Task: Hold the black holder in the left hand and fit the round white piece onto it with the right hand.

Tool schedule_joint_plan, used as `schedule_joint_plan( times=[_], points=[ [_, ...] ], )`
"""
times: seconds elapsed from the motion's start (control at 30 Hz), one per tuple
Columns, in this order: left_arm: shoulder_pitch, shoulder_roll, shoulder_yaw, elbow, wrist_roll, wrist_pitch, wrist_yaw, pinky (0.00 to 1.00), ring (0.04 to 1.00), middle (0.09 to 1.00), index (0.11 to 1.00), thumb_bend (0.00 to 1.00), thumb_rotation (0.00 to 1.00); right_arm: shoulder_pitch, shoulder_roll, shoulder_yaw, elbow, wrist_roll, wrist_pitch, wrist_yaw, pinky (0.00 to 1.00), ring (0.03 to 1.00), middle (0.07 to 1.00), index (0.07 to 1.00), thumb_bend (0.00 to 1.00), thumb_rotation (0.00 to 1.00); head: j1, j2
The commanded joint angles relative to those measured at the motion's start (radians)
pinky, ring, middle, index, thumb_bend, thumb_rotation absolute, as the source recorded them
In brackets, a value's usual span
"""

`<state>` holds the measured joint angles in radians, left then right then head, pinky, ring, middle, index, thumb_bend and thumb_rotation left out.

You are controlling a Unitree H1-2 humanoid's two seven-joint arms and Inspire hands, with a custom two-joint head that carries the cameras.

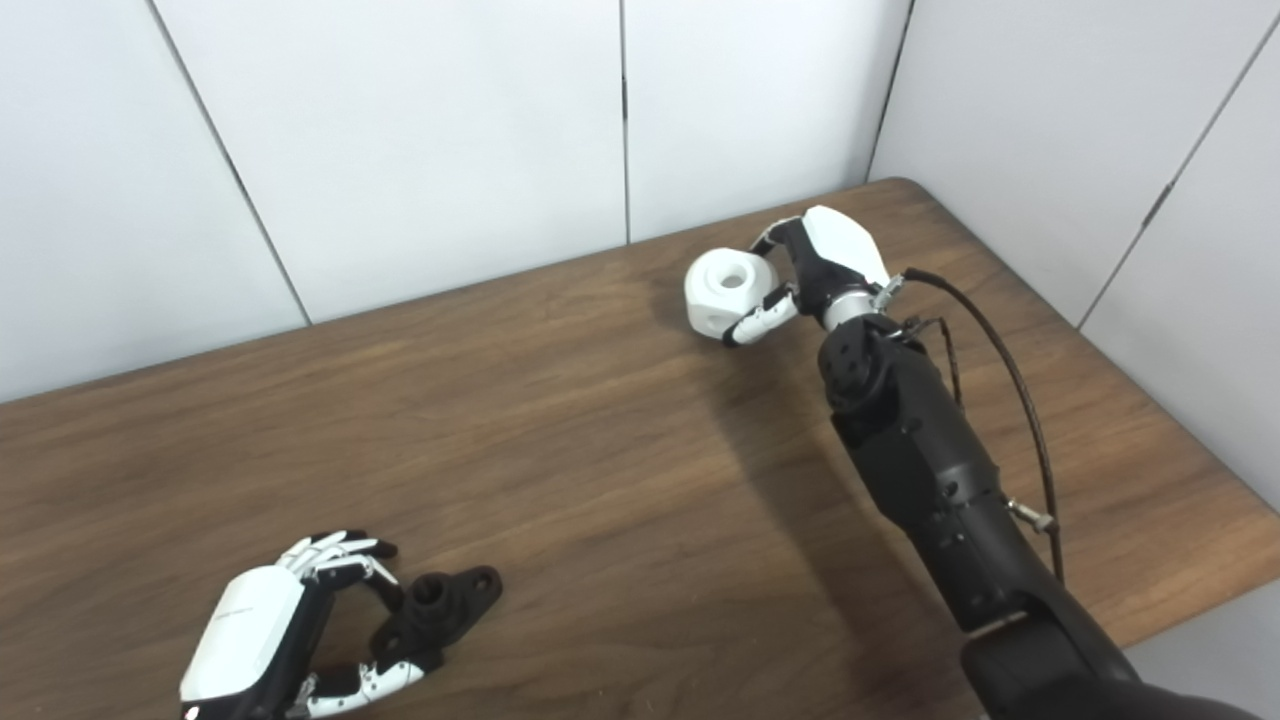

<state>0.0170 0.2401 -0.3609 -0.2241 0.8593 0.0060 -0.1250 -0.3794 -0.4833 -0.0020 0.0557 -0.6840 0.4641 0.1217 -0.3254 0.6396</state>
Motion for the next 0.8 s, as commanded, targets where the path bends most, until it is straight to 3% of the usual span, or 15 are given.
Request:
schedule_joint_plan(
  times=[0.0, 0.27, 0.77],
  points=[
    [0.011, 0.000, -0.013, 0.001, 0.025, 0.019, -0.024, 0.91, 0.860, 0.765, 0.486, 0.52, 0.05, -0.033, -0.043, 0.000, -0.068, 0.007, -0.021, 0.005, 1.00, 0.987, 0.858, 0.485, 0.52, 0.14, 0.000, 0.001],
    [0.014, -0.006, -0.026, 0.023, 0.039, 0.008, 0.006, 0.92, 0.860, 0.766, 0.486, 0.52, 0.05, -0.007, -0.056, 0.028, -0.231, -0.021, 0.005, 0.123, 0.94, 0.957, 0.841, 0.484, 0.52, 0.14, 0.061, 0.020],
    [0.008, -0.037, -0.058, 0.037, 0.068, 0.041, 0.009, 0.97, 0.882, 0.781, 0.487, 0.52, 0.05, 0.009, 0.026, 0.043, -0.469, -0.038, 0.005, 0.383, 0.83, 0.892, 0.781, 0.482, 0.53, 0.14, 0.212, 0.068]
  ],
)
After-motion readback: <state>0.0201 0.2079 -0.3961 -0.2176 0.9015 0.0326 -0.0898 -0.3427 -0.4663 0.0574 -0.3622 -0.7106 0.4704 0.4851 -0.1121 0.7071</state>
